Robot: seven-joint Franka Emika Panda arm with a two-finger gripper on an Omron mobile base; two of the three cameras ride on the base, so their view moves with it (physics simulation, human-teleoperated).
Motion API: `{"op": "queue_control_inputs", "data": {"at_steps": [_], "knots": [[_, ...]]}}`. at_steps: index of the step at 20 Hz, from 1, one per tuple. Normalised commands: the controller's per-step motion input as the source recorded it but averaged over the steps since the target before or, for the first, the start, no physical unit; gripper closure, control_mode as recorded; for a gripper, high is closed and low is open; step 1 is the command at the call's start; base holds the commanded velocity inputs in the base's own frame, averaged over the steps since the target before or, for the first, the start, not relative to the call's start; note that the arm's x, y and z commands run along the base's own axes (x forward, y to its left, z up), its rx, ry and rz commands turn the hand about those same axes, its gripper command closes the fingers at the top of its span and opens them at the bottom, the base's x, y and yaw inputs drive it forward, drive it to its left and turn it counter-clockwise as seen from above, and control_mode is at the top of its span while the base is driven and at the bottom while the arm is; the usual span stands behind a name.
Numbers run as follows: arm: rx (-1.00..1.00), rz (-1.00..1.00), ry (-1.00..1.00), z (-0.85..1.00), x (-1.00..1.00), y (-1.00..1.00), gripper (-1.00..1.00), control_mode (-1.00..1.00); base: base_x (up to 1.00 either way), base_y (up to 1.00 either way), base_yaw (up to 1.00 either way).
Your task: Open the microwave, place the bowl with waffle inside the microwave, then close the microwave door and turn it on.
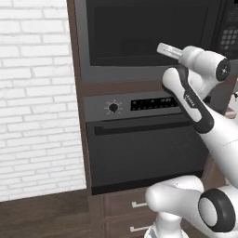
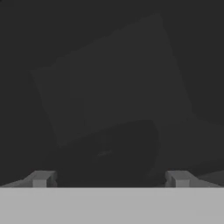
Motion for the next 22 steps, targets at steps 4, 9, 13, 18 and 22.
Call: {"op": "queue_control_inputs", "data": {"at_steps": [4, 9, 13, 18, 22], "knots": [[0.0, 0.16, 0.0, 0.03, 0.35, 0.0, -1.0, -1.0, 0.0, 0.0, 0.0], [0.0, 0.09, 0.0, 0.02, 0.17, 0.0, -1.0, -1.0, 0.0, 0.0, 0.0], [0.0, 0.02, -0.01, 0.02, -0.65, -0.28, -1.0, -1.0, 0.0, 0.0, 0.0], [0.0, 0.04, -0.04, 0.03, -0.97, -0.58, -1.0, -1.0, 0.0, 0.0, 0.0], [-0.02, 0.05, -0.07, 0.0, -0.66, -0.64, -1.0, -1.0, 0.0, 0.0, 0.0]]}}
